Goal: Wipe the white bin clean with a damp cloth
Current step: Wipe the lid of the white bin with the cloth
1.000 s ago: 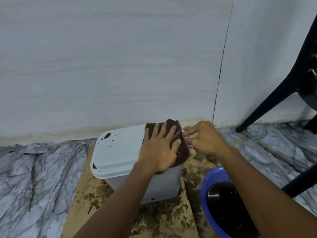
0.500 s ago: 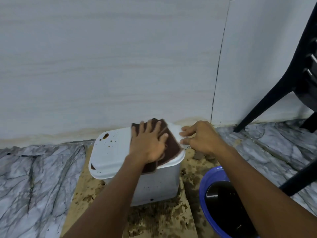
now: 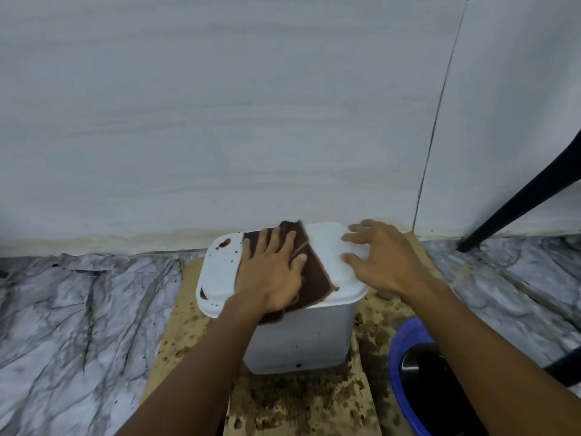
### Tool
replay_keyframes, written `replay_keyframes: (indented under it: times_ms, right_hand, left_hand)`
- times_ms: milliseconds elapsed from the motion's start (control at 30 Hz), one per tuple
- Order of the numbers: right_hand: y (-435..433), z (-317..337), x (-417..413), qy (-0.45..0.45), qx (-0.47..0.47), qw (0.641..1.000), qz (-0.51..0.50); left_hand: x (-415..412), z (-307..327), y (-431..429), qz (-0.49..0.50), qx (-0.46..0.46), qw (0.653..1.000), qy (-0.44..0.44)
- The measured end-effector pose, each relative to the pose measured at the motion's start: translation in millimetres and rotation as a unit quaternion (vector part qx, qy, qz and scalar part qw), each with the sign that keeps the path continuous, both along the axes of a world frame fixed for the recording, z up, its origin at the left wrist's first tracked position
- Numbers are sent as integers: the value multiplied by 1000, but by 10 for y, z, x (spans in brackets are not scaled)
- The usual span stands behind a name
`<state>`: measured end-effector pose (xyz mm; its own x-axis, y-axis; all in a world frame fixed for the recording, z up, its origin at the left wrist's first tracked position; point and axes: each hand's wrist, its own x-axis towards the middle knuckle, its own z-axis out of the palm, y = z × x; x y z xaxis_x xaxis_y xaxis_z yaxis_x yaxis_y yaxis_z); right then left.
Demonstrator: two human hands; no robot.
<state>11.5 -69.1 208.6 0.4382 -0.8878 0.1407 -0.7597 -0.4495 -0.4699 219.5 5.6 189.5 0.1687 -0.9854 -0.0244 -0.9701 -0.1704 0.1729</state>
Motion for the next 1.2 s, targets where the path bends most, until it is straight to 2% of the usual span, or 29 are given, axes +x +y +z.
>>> replay_keyframes:
  times_ms: [67,133,267,367,467,600,767,833,900,1033,1200]
  right_hand:
    - [46,-12,154,7,2,998,57]
    - [64,-40,273,51,-1,994,95]
    - [30,-73,333,98,-26,991,93]
    - [58,-134,410,95,-33,988,116]
    - [115,-193,565,76,-28,985,150]
    - [153,-215,652,101,-21,987,122]
    - [241,-304,619,118,-17,985,125]
    - [273,-308,595,114,-11,986,124]
    - [287,-305,590,110,-10,986,123]
    - [295,-303,611,100,-17,987,122]
    - [266,-280,569,98,0,986,133]
  left_hand:
    - [-84,-9,-16,-18,-2,1000,4]
    - [11,-28,58,-26,-12,1000,9]
    - [405,-74,251,-4,-16,1000,11]
    - [547,-53,206,21,-10,1000,13]
    - [474,17,-19,-6,-3,1000,12]
    - [537,15,-106,-35,14,999,24]
    - [829,-67,265,61,0,996,57]
    - [714,-123,491,80,-20,996,39]
    - [504,-141,610,52,-37,998,7]
    - [345,-93,320,-34,-27,999,12]
    - [745,-8,-21,19,16,1000,17]
